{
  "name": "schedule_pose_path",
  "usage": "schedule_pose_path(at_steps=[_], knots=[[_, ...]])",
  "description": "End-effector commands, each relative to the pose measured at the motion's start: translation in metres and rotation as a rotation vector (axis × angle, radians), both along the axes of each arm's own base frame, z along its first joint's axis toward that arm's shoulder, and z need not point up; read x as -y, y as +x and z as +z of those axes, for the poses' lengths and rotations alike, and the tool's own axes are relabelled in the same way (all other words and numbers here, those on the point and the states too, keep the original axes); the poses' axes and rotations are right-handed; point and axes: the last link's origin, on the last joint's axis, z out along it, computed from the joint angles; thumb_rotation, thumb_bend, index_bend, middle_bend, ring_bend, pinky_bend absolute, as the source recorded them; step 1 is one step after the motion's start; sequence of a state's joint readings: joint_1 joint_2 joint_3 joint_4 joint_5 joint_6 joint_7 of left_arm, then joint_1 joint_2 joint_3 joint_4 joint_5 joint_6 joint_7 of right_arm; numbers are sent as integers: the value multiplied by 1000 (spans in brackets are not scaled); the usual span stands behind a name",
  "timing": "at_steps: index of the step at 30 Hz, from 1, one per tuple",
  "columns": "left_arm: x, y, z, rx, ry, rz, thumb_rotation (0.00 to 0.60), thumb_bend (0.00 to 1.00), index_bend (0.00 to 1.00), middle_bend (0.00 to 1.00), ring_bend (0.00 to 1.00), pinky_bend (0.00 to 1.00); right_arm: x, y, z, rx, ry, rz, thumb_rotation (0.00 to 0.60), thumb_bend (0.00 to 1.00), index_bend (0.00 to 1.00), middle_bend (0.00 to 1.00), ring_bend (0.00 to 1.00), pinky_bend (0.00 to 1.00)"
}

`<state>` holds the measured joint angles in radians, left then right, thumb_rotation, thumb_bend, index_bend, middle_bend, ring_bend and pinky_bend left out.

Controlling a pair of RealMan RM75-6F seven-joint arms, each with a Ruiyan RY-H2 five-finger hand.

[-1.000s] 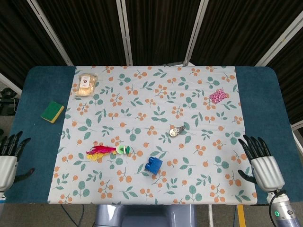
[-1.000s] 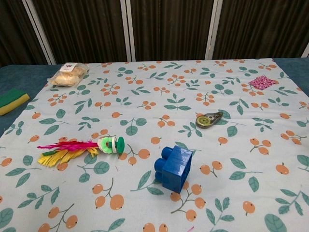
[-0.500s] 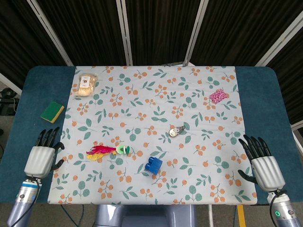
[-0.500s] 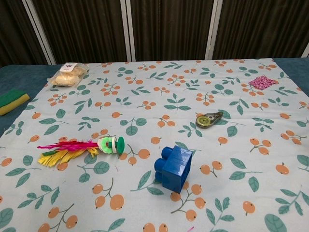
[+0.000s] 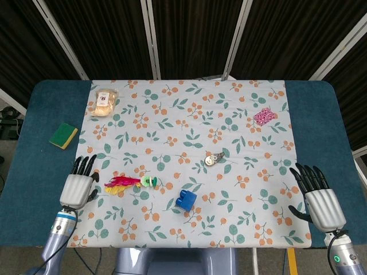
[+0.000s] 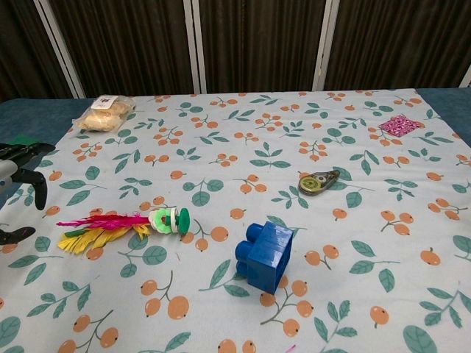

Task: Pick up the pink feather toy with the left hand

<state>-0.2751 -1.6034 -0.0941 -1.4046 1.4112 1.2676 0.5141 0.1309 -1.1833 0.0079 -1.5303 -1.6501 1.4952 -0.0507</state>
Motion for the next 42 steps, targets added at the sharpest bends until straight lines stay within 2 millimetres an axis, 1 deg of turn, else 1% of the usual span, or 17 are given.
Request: schedule_pose_path(at_steps=[1,11,18,28,35,42], knots=[[-5,3,-6,6,-2,7,600,324,510,0,0,0,0,0,0,1,0,-1,600,87,0,0,0,0],[-7,5,-18,-5,-13,16,600,325,516,0,0,0,0,0,0,6,0,-1,600,87,1,0,0,0],[-10,8,-25,-2,-15,10,600,334,540,0,0,0,0,0,1,10,-1,-1,600,87,0,0,0,0],[-10,14,-32,5,-18,-4,600,398,554,0,0,0,0,0,1,14,0,-4,600,87,0,0,0,0],[-11,14,-33,3,-18,-3,600,422,569,0,0,0,0,0,1,16,-1,-5,600,86,0,0,0,0],[-11,14,-29,13,-9,-4,600,509,576,0,0,0,0,0,1,16,-4,-5,600,87,0,0,0,0]])
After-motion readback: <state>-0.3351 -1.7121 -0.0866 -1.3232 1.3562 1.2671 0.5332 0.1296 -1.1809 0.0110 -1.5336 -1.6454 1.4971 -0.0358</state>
